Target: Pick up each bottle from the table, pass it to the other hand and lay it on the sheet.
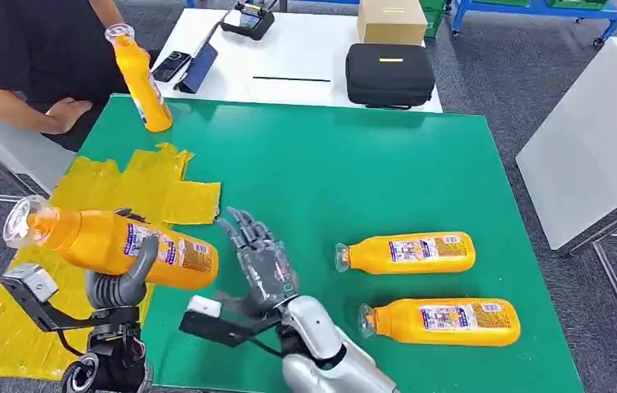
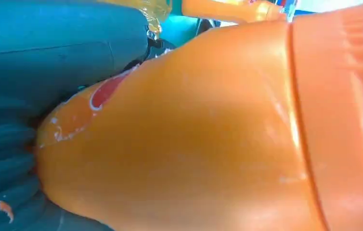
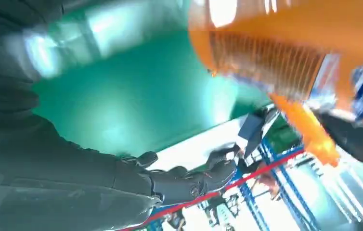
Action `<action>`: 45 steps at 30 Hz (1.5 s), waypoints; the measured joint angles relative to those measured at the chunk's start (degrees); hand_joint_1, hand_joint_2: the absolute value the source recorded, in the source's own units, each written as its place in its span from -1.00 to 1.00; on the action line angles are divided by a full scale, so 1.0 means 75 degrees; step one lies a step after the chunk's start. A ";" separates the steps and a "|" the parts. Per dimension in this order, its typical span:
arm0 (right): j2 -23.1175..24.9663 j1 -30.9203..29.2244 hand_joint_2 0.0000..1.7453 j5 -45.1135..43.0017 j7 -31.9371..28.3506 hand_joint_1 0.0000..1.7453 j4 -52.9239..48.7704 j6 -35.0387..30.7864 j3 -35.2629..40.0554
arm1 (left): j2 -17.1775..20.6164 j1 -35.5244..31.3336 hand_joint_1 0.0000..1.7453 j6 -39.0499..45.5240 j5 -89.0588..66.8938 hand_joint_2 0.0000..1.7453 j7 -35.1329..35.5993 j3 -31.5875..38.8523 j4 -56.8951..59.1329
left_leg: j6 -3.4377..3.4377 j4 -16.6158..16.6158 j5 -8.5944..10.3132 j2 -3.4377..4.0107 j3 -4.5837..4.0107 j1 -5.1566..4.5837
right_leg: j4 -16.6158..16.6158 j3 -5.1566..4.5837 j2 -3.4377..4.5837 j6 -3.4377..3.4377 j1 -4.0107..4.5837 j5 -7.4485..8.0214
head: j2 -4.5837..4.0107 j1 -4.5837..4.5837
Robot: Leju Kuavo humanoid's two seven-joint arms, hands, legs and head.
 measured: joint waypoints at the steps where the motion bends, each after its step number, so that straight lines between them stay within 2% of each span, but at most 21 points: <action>1: -0.0026 0.0054 -1.00 0.0011 -0.0006 -1.00 -0.0081 0.0003 -0.0055 | 0.0000 0.0000 1.00 0.0000 -0.0011 1.00 0.0000 0.0017 0.0000 | 0.0000 0.0000 0.0000 0.0000 0.0001 0.0000 | 0.0000 0.0001 0.0000 0.0000 0.0000 0.0000 | 0.0000 0.0000; 5: -0.0120 0.0227 -1.00 0.0082 -0.0009 -1.00 -0.0444 -0.0067 -0.0307 | 0.0012 0.0003 1.00 0.0718 -0.1387 1.00 -0.0149 0.0061 0.0000 | 0.0000 0.0000 0.0000 -0.0001 0.0002 0.0000 | 0.0000 0.0001 -0.0001 0.0000 0.0001 0.0001 | 0.0000 -0.0003; 9: -0.0461 0.0496 -1.00 -0.0163 -0.0166 -1.00 -0.1357 -0.0058 -0.0943 | 0.0250 0.0038 1.00 0.0896 -0.3025 1.00 -0.0137 0.0257 0.0199 | 0.0000 0.0000 0.0000 -0.0003 0.0002 0.0000 | 0.0000 0.0002 -0.0002 0.0001 0.0000 0.0000 | 0.0000 -0.0003; 11: -0.0647 0.0680 -1.00 -0.0359 -0.0309 -1.00 -0.1811 -0.0035 -0.1313 | 0.0420 0.0038 1.00 0.1635 -0.4501 1.00 -0.0193 0.0332 0.0499 | 0.0000 0.0000 -0.0001 -0.0002 0.0002 0.0000 | 0.0000 0.0000 -0.0002 0.0001 0.0000 0.0000 | 0.0000 -0.0003; 13: -0.0821 0.0845 -1.00 -0.0547 -0.0422 -1.00 -0.2223 0.0020 -0.1634 | 0.0623 -0.0020 1.00 0.2862 -0.6476 1.00 -0.0033 0.0341 0.0975 | 0.0000 0.0000 -0.0001 -0.0003 0.0002 -0.0001 | -0.0002 0.0000 -0.0002 0.0001 -0.0001 0.0000 | 0.0000 -0.0003; 15: -0.0961 0.0963 -1.00 -0.0700 -0.0516 -1.00 -0.2481 0.0085 -0.1819 | 0.0815 -0.0182 1.00 0.3587 -0.7840 1.00 0.0235 0.0306 0.1650 | 0.0000 0.0000 -0.0001 -0.0004 0.0003 -0.0002 | -0.0003 0.0001 -0.0004 0.0001 -0.0001 0.0000 | 0.0000 -0.0006; 20: -0.1186 0.1162 -1.00 -0.0868 -0.0694 -1.00 -0.2804 0.0134 -0.1979 | 0.1052 -0.0696 1.00 0.4066 -0.9304 1.00 0.0522 0.0099 0.3703 | -0.0001 0.0000 -0.0001 0.0004 0.0004 -0.0001 | -0.0002 0.0001 0.0001 -0.0001 0.0000 0.0002 | 0.0000 -0.0003; 23: -0.1250 0.1168 -1.00 -0.0912 -0.0731 -1.00 -0.2827 0.0184 -0.1979 | 0.1067 -0.0869 1.00 0.4080 -1.1393 1.00 0.0845 0.0189 0.4595 | -0.0001 0.0000 0.0000 0.0005 0.0004 -0.0001 | -0.0001 0.0001 0.0001 -0.0001 0.0000 0.0002 | 0.0000 -0.0003; 30: -0.1320 0.1174 -1.00 -0.0979 -0.0746 -1.00 -0.2827 0.0210 -0.1979 | 0.1049 -0.1330 1.00 0.4086 -1.2450 1.00 0.0988 0.0271 0.5736 | -0.0002 -0.0001 -0.0002 0.0002 0.0009 -0.0001 | -0.0002 0.0008 -0.0001 0.0000 0.0000 0.0001 | 0.0000 -0.0003; 39: -0.1329 0.1178 -1.00 -0.0979 -0.0755 -1.00 -0.2827 0.0213 -0.1982 | 0.1037 -0.1485 1.00 0.4086 -1.2508 1.00 0.0994 0.0291 0.6012 | -0.0004 -0.0002 -0.0001 0.0003 0.0024 0.0000 | -0.0001 0.0018 -0.0001 -0.0001 0.0002 0.0001 | 0.0000 -0.0003; 40: -0.1332 0.1180 -1.00 -0.0979 -0.0758 -1.00 -0.2827 0.0213 -0.1982 | 0.1029 -0.1540 -1.00 0.4086 -1.2523 1.00 0.1002 0.0291 0.6126 | -0.0005 -0.0002 0.0000 0.0004 0.0031 0.0001 | 0.0002 0.0024 0.0000 -0.0001 0.0002 0.0002 | 0.0000 -0.0003; 41: -0.1332 0.1177 -1.00 -0.0979 -0.0769 -1.00 -0.2827 0.0225 -0.1982 | 0.1029 -0.1562 -1.00 0.4086 -1.2627 -1.00 0.1081 0.0291 0.6169 | -0.0006 -0.0002 0.0001 0.0003 0.0031 0.0001 | 0.0003 0.0026 0.0000 -0.0001 0.0002 0.0002 | 0.0000 -0.0003; 43: -0.1329 0.1163 -1.00 -0.0979 -0.0795 -1.00 -0.2824 0.0265 -0.1982 | 0.1026 -0.1642 -1.00 0.4086 -1.2886 -1.00 0.1411 0.0280 0.6277 | -0.0006 -0.0002 0.0002 0.0001 0.0034 0.0001 | 0.0004 0.0034 -0.0001 -0.0001 0.0002 0.0002 | 0.0000 -0.0003; 45: -0.1303 0.1109 -1.00 -0.0979 -0.0813 -1.00 -0.2810 0.0344 -0.1982 | 0.1026 -0.1749 -1.00 0.4089 -1.3249 -1.00 0.2140 0.0262 0.6435 | -0.0006 -0.0002 0.0002 0.0000 0.0037 0.0001 | 0.0004 0.0037 -0.0001 -0.0001 0.0002 0.0002 | 0.0000 -0.0003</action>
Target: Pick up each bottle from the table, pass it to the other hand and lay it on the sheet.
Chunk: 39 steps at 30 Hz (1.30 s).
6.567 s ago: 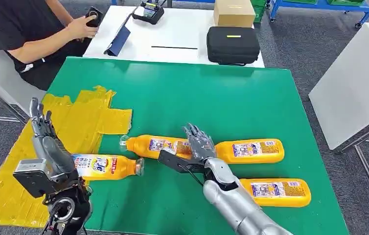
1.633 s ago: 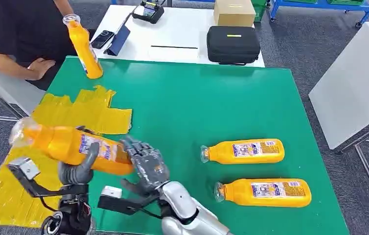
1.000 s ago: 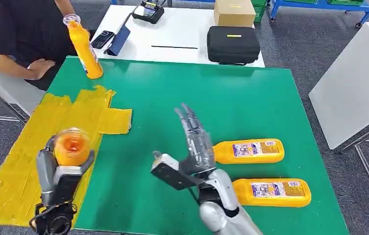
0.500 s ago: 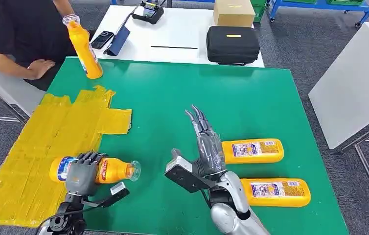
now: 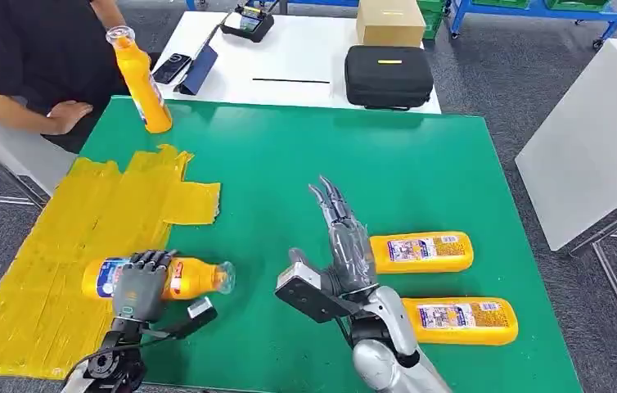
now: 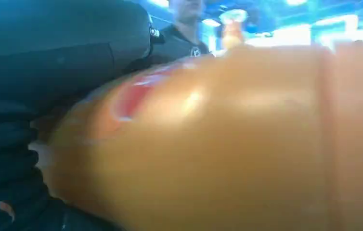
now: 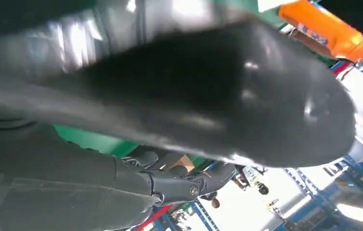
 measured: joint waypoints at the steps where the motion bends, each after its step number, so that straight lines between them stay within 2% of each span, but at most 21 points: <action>1: 0.0020 -0.0040 -1.00 0.0000 -0.0003 -1.00 0.0017 0.0041 0.0000 | 0.0000 -0.0074 -1.00 0.0000 -0.0130 -1.00 0.0347 -0.0026 0.0101 | -0.0002 0.0000 0.0002 -0.0001 0.0001 0.0000 | 0.0000 0.0003 -0.0001 0.0000 0.0000 0.0000 | 0.0000 0.0000; 3: 0.0078 -0.0129 -1.00 0.0003 -0.0006 -1.00 0.0070 0.0082 0.0000 | 0.0000 -0.0196 -1.00 0.0000 -0.0253 -1.00 0.0671 -0.0070 0.0247 | -0.0003 0.0000 0.0004 -0.0004 0.0002 0.0000 | 0.0000 0.0004 -0.0002 0.0000 0.0000 0.0000 | 0.0000 -0.0003; 10: 0.0210 -0.0405 -1.00 0.0020 -0.0073 -1.00 0.0329 0.0228 -0.0003 | 0.0006 -0.0266 -1.00 0.0006 -0.0291 -1.00 0.0922 -0.0090 0.0335 | -0.0001 0.0001 0.0010 -0.0006 -0.0004 -0.0001 | 0.0003 0.0002 -0.0003 0.0000 -0.0002 0.0002 | 0.0000 0.0000; 17: 0.0271 -0.0535 -1.00 0.0020 -0.0093 -1.00 0.0557 0.0277 -0.0003 | 0.0009 -0.0219 -1.00 0.0009 -0.0130 -1.00 0.0797 -0.0087 0.0078 | -0.0001 0.0002 0.0009 -0.0006 -0.0017 -0.0001 | 0.0003 -0.0013 -0.0002 0.0001 -0.0002 0.0001 | 0.0000 0.0003; 22: 0.0271 -0.0555 -1.00 0.0000 -0.0093 -1.00 0.0632 0.0277 -0.0003 | 0.0006 -0.0141 -1.00 0.0009 0.0201 -1.00 0.0335 0.0061 -0.0382 | -0.0001 0.0002 0.0009 -0.0005 -0.0023 -0.0001 | 0.0003 -0.0021 -0.0002 0.0000 -0.0001 0.0001 | 0.0000 0.0000; 23: 0.0265 -0.0553 1.00 0.0000 -0.0093 -1.00 0.0632 0.0277 -0.0003 | -0.0015 -0.0119 -1.00 0.0009 0.0331 -1.00 0.0149 0.0134 -0.0487 | -0.0001 0.0002 0.0009 -0.0003 -0.0023 0.0000 | 0.0003 -0.0025 -0.0001 0.0000 0.0000 0.0001 | 0.0000 0.0000; 24: 0.0250 -0.0548 1.00 0.0000 -0.0093 -1.00 0.0629 0.0277 -0.0003 | -0.0058 -0.0096 -1.00 0.0009 0.0533 -1.00 -0.0114 0.0256 -0.0635 | -0.0001 0.0002 0.0009 -0.0003 -0.0023 0.0000 | 0.0003 -0.0026 -0.0001 0.0000 0.0000 0.0001 | 0.0000 0.0000; 26: 0.0190 -0.0473 1.00 0.0020 -0.0128 -1.00 0.0560 0.0219 -0.0009 | -0.0256 -0.0074 -1.00 0.0012 0.1421 -1.00 -0.1407 0.0695 -0.0955 | -0.0001 0.0003 0.0009 -0.0006 -0.0023 0.0000 | 0.0003 -0.0027 -0.0003 0.0000 -0.0001 0.0001 | 0.0000 0.0000; 28: 0.0040 -0.0233 1.00 0.0181 -0.0251 -1.00 0.0241 0.0134 -0.0020 | -0.0508 -0.0087 -1.00 0.0009 0.3413 -1.00 -0.2922 0.1301 -0.1181 | -0.0001 0.0004 0.0009 -0.0009 -0.0024 -0.0002 | 0.0003 -0.0025 -0.0005 0.0001 -0.0003 0.0001 | 0.0000 0.0003; 29: -0.0059 -0.0082 1.00 0.0236 -0.0309 -1.00 0.0014 0.0169 -0.0061 | -0.0580 -0.0046 -1.00 -0.0044 0.4803 -1.00 -0.3228 0.1458 -0.1377 | -0.0001 0.0003 0.0008 -0.0006 -0.0026 -0.0002 | 0.0003 -0.0026 -0.0003 0.0001 -0.0002 0.0001 | 0.0000 0.0003; 31: -0.0280 0.0271 1.00 0.0277 -0.0443 -1.00 -0.0467 0.0388 -0.0204 | -0.0586 0.0195 -1.00 -0.0318 0.7358 -1.00 -0.3003 0.1261 -0.2220 | -0.0003 0.0004 -0.0001 -0.0004 -0.0026 -0.0005 | 0.0000 -0.0030 -0.0001 0.0001 -0.0004 0.0001 | 0.0000 -0.0006; 33: -0.0554 0.0689 1.00 0.0297 -0.0621 -1.00 -0.0925 0.0440 -0.0391 | -0.0548 0.0463 -1.00 -0.0759 0.9006 -1.00 -0.2846 0.1029 -0.3135 | -0.0002 0.0005 -0.0002 -0.0022 -0.0035 -0.0006 | -0.0003 -0.0030 -0.0013 0.0005 -0.0004 -0.0004 | 0.0000 0.0000; 35: -0.0833 0.1053 1.00 0.0190 -0.0856 -1.00 -0.1366 0.0440 -0.0594 | -0.0527 0.0733 -1.00 -0.0994 0.9492 -1.00 -0.2811 0.0828 -0.4014 | 0.0000 0.0004 -0.0003 -0.0050 -0.0047 -0.0006 | -0.0004 -0.0031 -0.0034 0.0004 -0.0006 -0.0007 | 0.0000 0.0003; 39: -0.1098 0.1424 1.00 0.0157 -0.0953 -1.00 -0.1850 0.0475 -0.0827 | -0.0504 0.0973 -1.00 -0.1116 0.9815 -1.00 -0.2869 0.0571 -0.4901 | -0.0005 0.0004 -0.0011 -0.0044 -0.0042 -0.0007 | -0.0006 -0.0037 -0.0027 0.0004 -0.0007 -0.0006 | 0.0000 0.0000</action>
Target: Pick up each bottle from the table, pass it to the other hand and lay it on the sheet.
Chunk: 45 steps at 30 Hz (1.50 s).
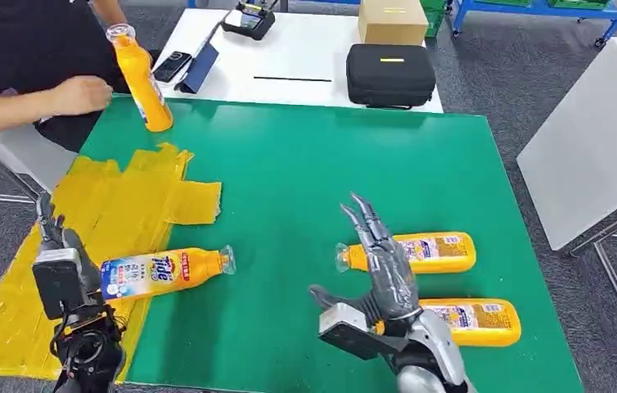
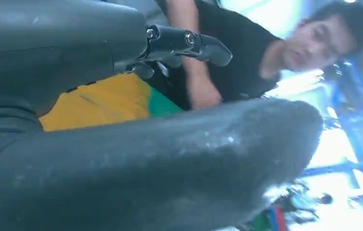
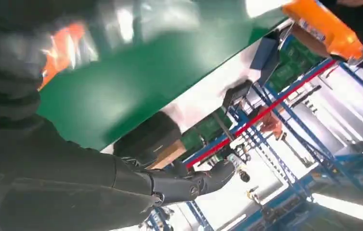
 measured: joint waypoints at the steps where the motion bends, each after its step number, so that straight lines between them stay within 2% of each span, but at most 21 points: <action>1: -0.0073 0.0155 1.00 0.0012 0.0003 -1.00 -0.0165 0.0058 -0.0068 | 0.0000 0.0072 -1.00 -0.0062 0.0138 -1.00 -0.0068 -0.0044 -0.0200 | 0.0000 0.0000 0.0000 0.0000 0.0002 0.0000 | -0.0002 0.0001 -0.0001 0.0000 0.0000 0.0000 | 0.0000 -0.0003; 5: -0.0434 0.0825 1.00 0.0151 0.0111 -1.00 -0.0883 0.0312 -0.0414 | 0.0000 0.0408 -1.00 -0.0134 0.0310 -1.00 -0.0097 -0.0114 -0.0913 | 0.0000 -0.0001 0.0001 -0.0004 -0.0001 0.0001 | -0.0001 0.0004 -0.0005 0.0000 0.0002 0.0000 | 0.0000 0.0000; 8: -0.0560 0.1058 1.00 0.0229 0.0151 -1.00 -0.1175 0.0367 -0.0554 | 0.0000 0.0502 -1.00 -0.0137 0.0324 -1.00 -0.0097 -0.0152 -0.1181 | -0.0001 -0.0001 0.0000 0.0004 0.0003 0.0001 | -0.0001 0.0002 0.0002 0.0000 0.0003 0.0000 | 0.0000 0.0000; 11: -0.0595 0.1264 1.00 0.0779 0.0537 -1.00 -0.1423 0.0487 -0.0773 | -0.0020 0.0592 -1.00 -0.0231 0.0400 -1.00 -0.0006 -0.0152 -0.1348 | -0.0001 -0.0001 0.0001 0.0001 0.0004 0.0002 | -0.0001 0.0005 0.0001 0.0000 0.0002 0.0000 | 0.0000 0.0000; 14: -0.0595 0.1510 1.00 0.1645 0.1207 -1.00 -0.1691 0.1044 -0.1173 | -0.0058 0.0657 -1.00 -0.0482 0.0493 -1.00 0.0154 -0.0123 -0.1441 | 0.0000 -0.0001 0.0001 0.0000 0.0004 0.0002 | -0.0001 0.0007 0.0000 0.0000 0.0002 0.0000 | 0.0000 0.0000; 18: -0.0490 0.1811 1.00 0.2767 0.1660 -1.00 -0.1813 0.2084 -0.1786 | -0.0145 0.0660 -1.00 -0.0647 0.0447 -1.00 0.0209 -0.0076 -0.1461 | 0.0000 -0.0001 0.0001 0.0000 0.0004 0.0000 | -0.0001 0.0007 0.0001 0.0000 0.0000 0.0000 | 0.0000 0.0000; 22: -0.0367 0.2006 1.00 0.3220 0.1964 -1.00 -0.1773 0.2982 -0.2166 | -0.0251 0.0589 -1.00 -0.0747 0.0406 -1.00 0.0221 -0.0079 -0.1409 | 0.0000 0.0000 0.0001 -0.0001 0.0005 -0.0001 | -0.0002 0.0005 0.0000 0.0000 -0.0002 0.0000 | 0.0000 -0.0003; 29: -0.0473 0.2516 1.00 0.2817 0.2183 -1.00 -0.1784 0.4060 -0.2667 | -0.0318 0.0227 -1.00 -0.0924 0.0415 -1.00 0.0282 -0.0096 -0.1094 | 0.0000 0.0000 0.0000 0.0000 0.0004 -0.0001 | -0.0002 0.0005 0.0001 0.0001 -0.0001 0.0000 | 0.0000 -0.0003; 37: -0.0709 0.2787 1.00 0.2424 0.2180 -1.00 -0.1787 0.4296 -0.2856 | -0.0323 0.0067 -1.00 -0.0930 0.0482 -1.00 0.0276 -0.0102 -0.0837 | 0.0000 0.0000 0.0000 0.0006 0.0004 -0.0001 | -0.0002 0.0004 0.0002 0.0001 -0.0001 0.0000 | 0.0000 0.0000; 45: -0.1379 0.3047 1.00 0.1521 0.2017 -1.00 -0.1825 0.4706 -0.3130 | -0.0315 0.0077 -1.00 -0.0726 0.0796 -1.00 0.0131 -0.0091 -0.0768 | 0.0001 0.0000 -0.0001 0.0000 0.0000 -0.0004 | -0.0002 0.0006 0.0001 0.0001 -0.0004 0.0000 | 0.0000 0.0000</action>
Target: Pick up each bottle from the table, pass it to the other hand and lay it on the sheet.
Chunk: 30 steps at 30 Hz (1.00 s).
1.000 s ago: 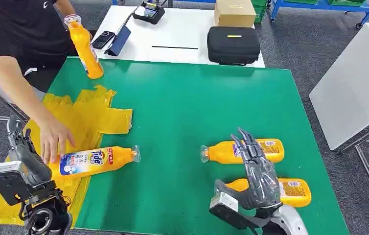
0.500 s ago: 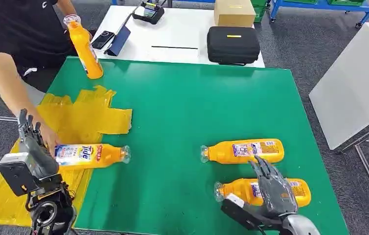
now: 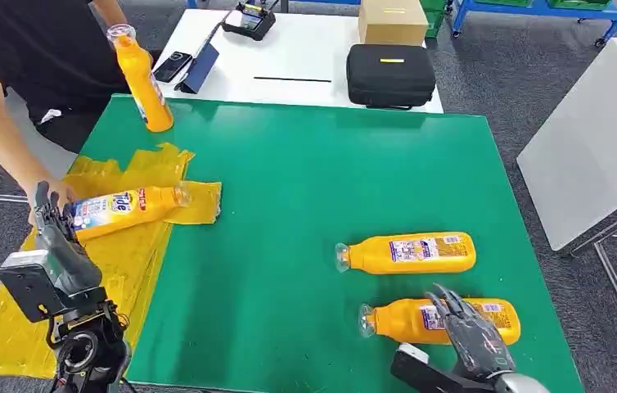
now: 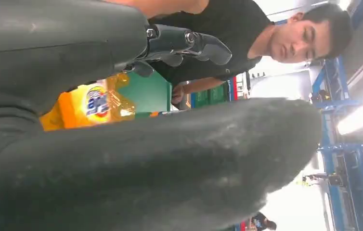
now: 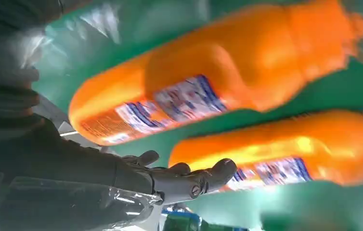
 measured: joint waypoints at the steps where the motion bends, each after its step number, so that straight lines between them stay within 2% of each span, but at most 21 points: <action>1: -0.0093 0.0024 1.00 -0.0052 0.0003 -1.00 0.0009 -0.0015 -0.0029 | 0.0003 0.0004 -1.00 0.0038 0.0032 -1.00 -0.0015 0.0006 0.0003 | 0.0000 0.0000 0.0000 0.0002 0.0000 -0.0001 | 0.0000 0.0000 0.0001 0.0000 0.0000 0.0000 | 0.0000 -0.0003; 6: -0.0428 0.0035 1.00 0.0056 0.0204 -1.00 0.0123 -0.0140 -0.0099 | 0.0006 0.0061 -1.00 0.0076 0.0119 -1.00 -0.0023 0.0035 0.0003 | 0.0002 0.0000 -0.0001 0.0002 0.0001 -0.0002 | 0.0000 0.0000 0.0000 0.0001 0.0000 0.0000 | 0.0000 0.0000; 16: -0.0504 -0.0091 1.00 0.0893 0.0755 -1.00 0.0429 -0.0108 -0.0134 | 0.0000 0.0131 -1.00 0.0090 0.0166 -1.00 -0.0055 0.0102 0.0000 | 0.0002 0.0000 -0.0001 0.0003 0.0001 0.0000 | 0.0000 0.0000 0.0001 0.0001 0.0001 0.0000 | 0.0000 0.0000; 20: -0.0504 -0.0369 1.00 0.1390 0.0775 -1.00 0.0772 -0.0117 -0.0201 | -0.0009 0.0132 -1.00 0.0116 0.0192 -1.00 -0.0058 0.0102 0.0000 | 0.0002 0.0000 -0.0001 0.0003 0.0002 -0.0002 | 0.0000 0.0001 0.0001 0.0001 -0.0001 0.0001 | 0.0000 0.0000; 30: -0.0498 -0.0821 1.00 0.1641 0.0638 -1.00 0.1428 -0.0119 -0.0210 | -0.0032 0.0141 -1.00 0.0116 0.0291 -1.00 -0.0099 0.0108 -0.0009 | 0.0002 0.0000 -0.0001 0.0002 0.0002 -0.0001 | 0.0000 0.0000 0.0001 0.0001 0.0000 0.0001 | 0.0000 -0.0003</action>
